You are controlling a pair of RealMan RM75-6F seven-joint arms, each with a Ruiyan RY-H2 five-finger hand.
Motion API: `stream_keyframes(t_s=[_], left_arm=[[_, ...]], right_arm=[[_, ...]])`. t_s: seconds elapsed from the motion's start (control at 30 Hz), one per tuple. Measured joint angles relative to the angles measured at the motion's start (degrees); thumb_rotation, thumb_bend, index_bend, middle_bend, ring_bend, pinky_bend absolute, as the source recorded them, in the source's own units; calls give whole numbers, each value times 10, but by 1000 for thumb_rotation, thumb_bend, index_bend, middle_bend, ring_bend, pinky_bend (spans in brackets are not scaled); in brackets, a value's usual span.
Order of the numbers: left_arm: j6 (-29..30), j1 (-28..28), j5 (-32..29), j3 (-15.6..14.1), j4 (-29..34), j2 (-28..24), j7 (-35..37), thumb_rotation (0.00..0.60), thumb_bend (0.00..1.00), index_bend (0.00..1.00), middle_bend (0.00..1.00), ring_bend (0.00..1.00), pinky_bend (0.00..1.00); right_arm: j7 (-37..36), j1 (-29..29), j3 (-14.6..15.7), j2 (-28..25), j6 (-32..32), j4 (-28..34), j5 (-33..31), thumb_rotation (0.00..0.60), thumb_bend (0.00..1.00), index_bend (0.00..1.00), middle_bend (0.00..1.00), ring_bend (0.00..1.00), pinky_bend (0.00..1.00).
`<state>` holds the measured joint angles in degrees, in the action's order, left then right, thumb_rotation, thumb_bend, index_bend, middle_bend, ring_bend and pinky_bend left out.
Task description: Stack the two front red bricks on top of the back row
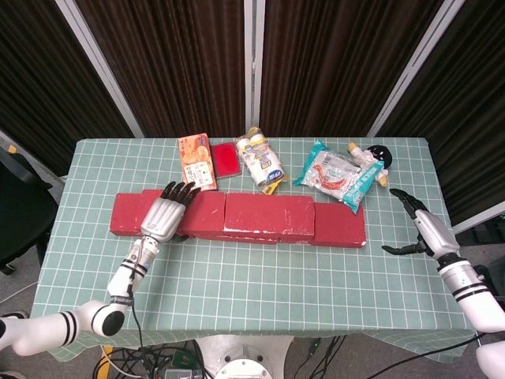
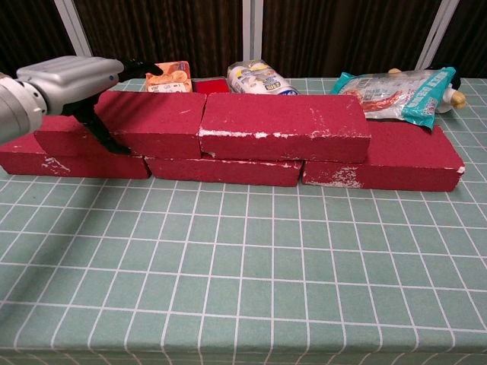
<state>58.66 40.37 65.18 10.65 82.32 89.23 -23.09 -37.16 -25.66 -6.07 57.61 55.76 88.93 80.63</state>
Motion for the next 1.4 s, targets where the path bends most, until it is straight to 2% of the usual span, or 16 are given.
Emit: stream_keyframes(t_s=[0.17, 0.33, 1.4], left_arm=[[-1, -8, -21, -1, 17, -32, -9, 600, 32, 25, 0, 0, 0], [-3, -12, -28, -7, 24, -42, -13, 600, 32, 25, 0, 0, 0], [1, 8, -20, -3, 5, -5, -4, 600, 21, 26, 0, 0, 0]], right_arm=[[-2, -2, -2, 3, -3, 0, -1, 600, 0, 0, 0, 0, 0], [2, -4, -3, 4, -4, 2, -1, 600, 0, 0, 0, 0, 0], [-11, -7, -6, 13, -19, -17, -8, 600, 0, 0, 0, 0, 0]])
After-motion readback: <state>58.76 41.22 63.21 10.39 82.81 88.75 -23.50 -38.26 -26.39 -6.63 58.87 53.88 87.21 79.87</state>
